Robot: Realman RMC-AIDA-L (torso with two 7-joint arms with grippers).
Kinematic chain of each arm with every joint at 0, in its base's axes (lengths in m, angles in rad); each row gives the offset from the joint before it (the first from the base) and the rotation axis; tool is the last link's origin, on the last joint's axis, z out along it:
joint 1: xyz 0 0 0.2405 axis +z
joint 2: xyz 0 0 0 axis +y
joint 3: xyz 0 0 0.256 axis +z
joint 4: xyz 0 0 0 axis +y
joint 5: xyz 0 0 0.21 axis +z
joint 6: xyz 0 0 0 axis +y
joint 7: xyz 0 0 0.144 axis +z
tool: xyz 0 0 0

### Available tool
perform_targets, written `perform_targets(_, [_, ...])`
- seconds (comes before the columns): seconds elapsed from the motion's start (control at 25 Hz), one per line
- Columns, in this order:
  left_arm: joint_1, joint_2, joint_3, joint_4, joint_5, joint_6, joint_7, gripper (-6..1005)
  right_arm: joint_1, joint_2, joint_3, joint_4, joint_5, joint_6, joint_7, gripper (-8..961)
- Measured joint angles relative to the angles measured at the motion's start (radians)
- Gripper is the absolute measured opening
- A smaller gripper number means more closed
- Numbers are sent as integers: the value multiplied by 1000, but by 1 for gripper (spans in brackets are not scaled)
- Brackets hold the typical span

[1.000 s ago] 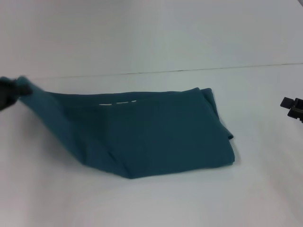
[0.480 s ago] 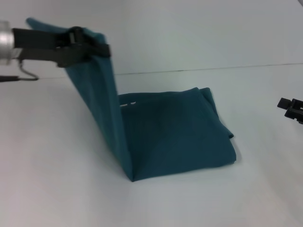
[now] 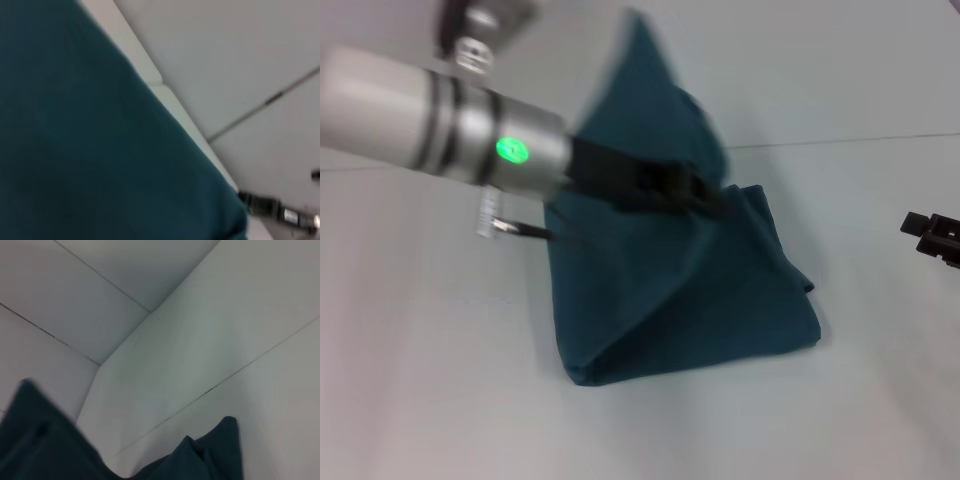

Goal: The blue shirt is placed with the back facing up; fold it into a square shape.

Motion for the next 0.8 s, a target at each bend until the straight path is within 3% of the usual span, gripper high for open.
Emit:
perform_targets(0.04, [-10,-17,36,-23,1,-28,12,33,-1,1,-3,0,0,0,0,655])
perform_targets(0.16, [-40,-40,128,-115,-14,-122,52,33,-2,2,-4,1,-11,2,0,655])
perform_targets(0.28, [-82,-43,238,-256,-75,-219,123,50,-5,3,-1,2,-25,4,0,654])
perform_targets(0.36, [-93,-42,267,-289,-98,-229,149,62,-8,3,1,2,-28,8,0,654])
perform_targets(0.48, [-64,-42,277,-252,-129,-207,167,79,-11,2,1,3,-29,9,0,654])
perform_targets(0.8, [6,-44,348,-137,-242,-94,259,412,-3,2,-5,13,-36,16,0,654])
